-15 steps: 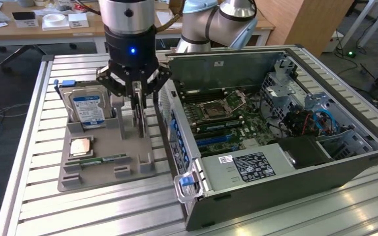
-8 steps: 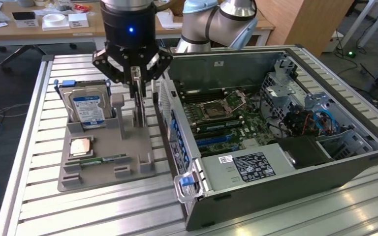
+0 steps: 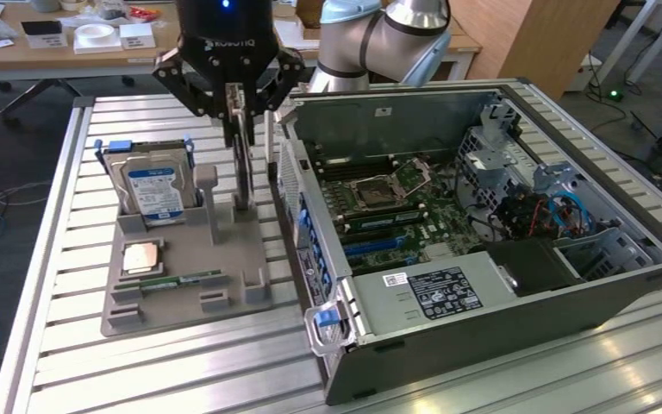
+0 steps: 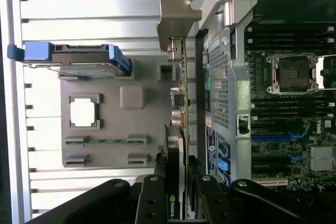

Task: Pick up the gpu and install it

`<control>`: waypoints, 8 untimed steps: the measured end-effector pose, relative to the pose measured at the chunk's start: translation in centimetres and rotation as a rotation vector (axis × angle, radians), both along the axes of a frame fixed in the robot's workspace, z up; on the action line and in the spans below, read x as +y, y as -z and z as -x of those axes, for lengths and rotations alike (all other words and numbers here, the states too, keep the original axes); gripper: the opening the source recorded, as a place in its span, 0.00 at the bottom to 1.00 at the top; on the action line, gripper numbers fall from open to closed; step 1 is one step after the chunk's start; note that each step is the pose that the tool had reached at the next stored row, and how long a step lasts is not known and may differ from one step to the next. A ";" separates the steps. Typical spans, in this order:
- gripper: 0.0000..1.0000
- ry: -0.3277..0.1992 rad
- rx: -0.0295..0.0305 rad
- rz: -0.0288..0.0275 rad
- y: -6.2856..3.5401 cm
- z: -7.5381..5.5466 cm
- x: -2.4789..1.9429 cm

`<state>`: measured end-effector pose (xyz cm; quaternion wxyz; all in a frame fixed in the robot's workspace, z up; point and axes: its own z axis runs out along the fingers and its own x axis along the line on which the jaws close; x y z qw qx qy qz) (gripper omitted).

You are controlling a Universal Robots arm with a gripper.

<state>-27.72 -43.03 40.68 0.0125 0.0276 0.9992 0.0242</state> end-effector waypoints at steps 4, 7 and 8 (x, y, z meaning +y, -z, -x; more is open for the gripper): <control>0.27 0.000 -0.0001 -0.0001 -0.91 0.0 0.00; 0.27 0.000 -0.0002 -0.0001 -0.93 0.0 0.00; 0.27 0.000 -0.0001 -0.0001 -0.94 0.0 0.00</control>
